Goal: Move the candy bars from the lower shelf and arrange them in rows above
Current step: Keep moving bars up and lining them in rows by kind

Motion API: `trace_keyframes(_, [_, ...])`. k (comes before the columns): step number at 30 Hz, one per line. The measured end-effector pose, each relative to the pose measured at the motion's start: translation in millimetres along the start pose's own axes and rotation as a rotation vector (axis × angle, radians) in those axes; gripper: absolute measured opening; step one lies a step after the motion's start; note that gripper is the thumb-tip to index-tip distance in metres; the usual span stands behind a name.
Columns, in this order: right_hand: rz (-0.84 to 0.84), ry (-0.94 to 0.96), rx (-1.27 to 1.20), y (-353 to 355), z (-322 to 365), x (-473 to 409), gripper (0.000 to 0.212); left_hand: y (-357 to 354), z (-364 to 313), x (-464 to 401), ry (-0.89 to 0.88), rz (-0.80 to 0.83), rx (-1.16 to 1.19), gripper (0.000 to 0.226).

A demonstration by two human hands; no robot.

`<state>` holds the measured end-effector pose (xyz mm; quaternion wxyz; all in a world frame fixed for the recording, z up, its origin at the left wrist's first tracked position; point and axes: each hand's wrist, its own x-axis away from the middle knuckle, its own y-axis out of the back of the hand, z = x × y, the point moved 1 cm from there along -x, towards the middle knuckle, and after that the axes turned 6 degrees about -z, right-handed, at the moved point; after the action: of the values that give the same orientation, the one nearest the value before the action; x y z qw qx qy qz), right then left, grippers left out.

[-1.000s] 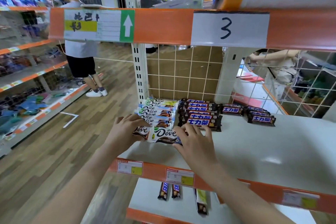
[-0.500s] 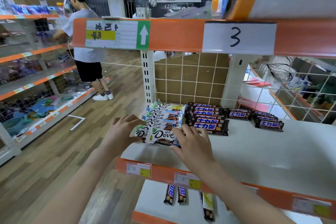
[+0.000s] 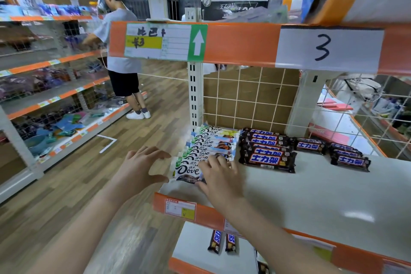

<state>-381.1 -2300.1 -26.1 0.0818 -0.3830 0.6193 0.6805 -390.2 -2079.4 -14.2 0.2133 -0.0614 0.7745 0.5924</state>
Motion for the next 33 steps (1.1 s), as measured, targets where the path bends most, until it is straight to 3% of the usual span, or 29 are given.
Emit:
trace_keyframes(15, [0.015, -0.032, -0.026, 1.5, -1.8, 0.1, 0.047, -14.5, -21.6, -16.1, -0.012, 0.032, -0.013, 0.047])
trace_keyframes(33, [0.090, -0.135, 0.042, 37.6, -35.8, 10.1, 0.057, -1.6, -54.1, -25.6, -0.075, 0.036, -0.042, 0.049])
